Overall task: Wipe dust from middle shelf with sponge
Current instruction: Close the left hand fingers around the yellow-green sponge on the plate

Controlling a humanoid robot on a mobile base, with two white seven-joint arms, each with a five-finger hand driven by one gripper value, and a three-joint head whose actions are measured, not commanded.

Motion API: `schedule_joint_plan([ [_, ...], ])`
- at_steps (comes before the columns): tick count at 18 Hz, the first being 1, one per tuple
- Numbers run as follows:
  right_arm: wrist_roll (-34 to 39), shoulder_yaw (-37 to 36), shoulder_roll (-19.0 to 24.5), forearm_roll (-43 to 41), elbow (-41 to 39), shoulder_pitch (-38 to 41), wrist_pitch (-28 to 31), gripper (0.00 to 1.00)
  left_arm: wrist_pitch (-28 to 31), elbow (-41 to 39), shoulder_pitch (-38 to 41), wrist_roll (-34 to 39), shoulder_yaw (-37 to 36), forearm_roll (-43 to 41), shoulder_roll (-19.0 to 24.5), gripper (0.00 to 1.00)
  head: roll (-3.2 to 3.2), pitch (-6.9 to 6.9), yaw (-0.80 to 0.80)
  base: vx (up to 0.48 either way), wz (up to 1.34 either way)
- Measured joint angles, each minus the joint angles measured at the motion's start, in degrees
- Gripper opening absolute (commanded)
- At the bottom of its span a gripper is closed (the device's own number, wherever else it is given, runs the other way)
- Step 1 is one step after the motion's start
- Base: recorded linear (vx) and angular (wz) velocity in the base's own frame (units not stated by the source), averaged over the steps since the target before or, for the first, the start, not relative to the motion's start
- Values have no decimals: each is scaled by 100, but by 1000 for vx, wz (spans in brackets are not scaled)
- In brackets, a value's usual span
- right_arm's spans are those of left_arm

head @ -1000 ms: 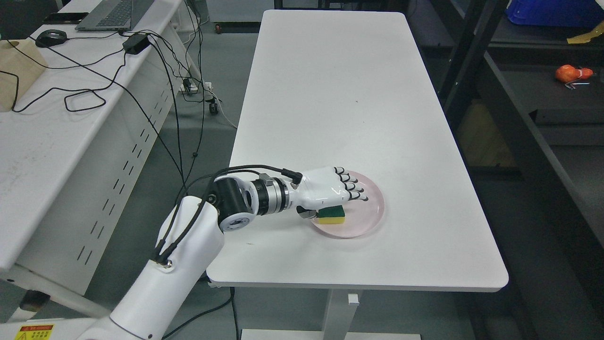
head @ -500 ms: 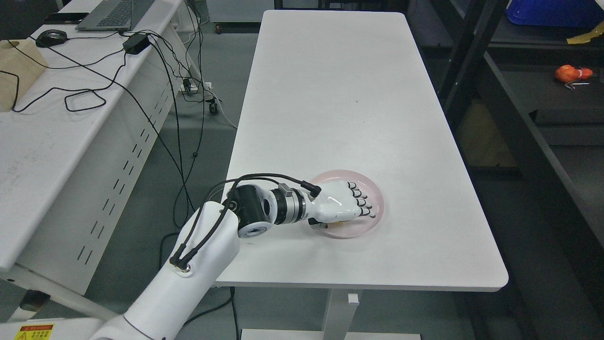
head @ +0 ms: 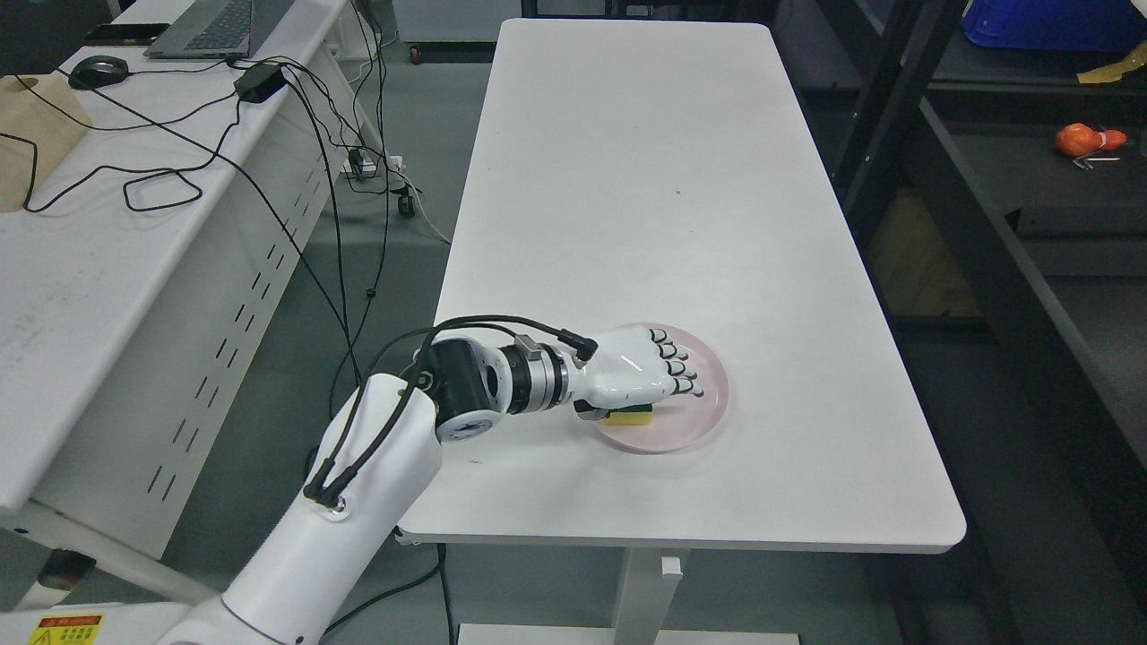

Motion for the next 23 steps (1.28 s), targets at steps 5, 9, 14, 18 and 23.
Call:
schedule_joint_plan([
  [5, 0, 0, 0, 0, 0, 0, 0, 100, 150, 76, -59, -1, 150, -113, 2, 85, 0, 0, 0, 0, 0],
  [9, 1, 0, 0, 0, 0, -1, 0, 100, 356, 329, -162, 19, 202, -227, -104, 85, 0, 0, 0, 0, 0],
  [14, 1, 0, 0, 0, 0, -1, 0, 100, 400, 577, -206, 37, 131, -319, -199, 84, 0, 0, 0, 0, 0],
  [18, 0, 0, 0, 0, 0, 0, 0, 100, 404, 709, -187, 39, 48, -349, -249, 78, 0, 0, 0, 0, 0],
  [23, 1, 0, 0, 0, 0, 0, 0, 100, 406, 808, -162, 36, 20, -358, -286, 59, 0, 0, 0, 0, 0],
])
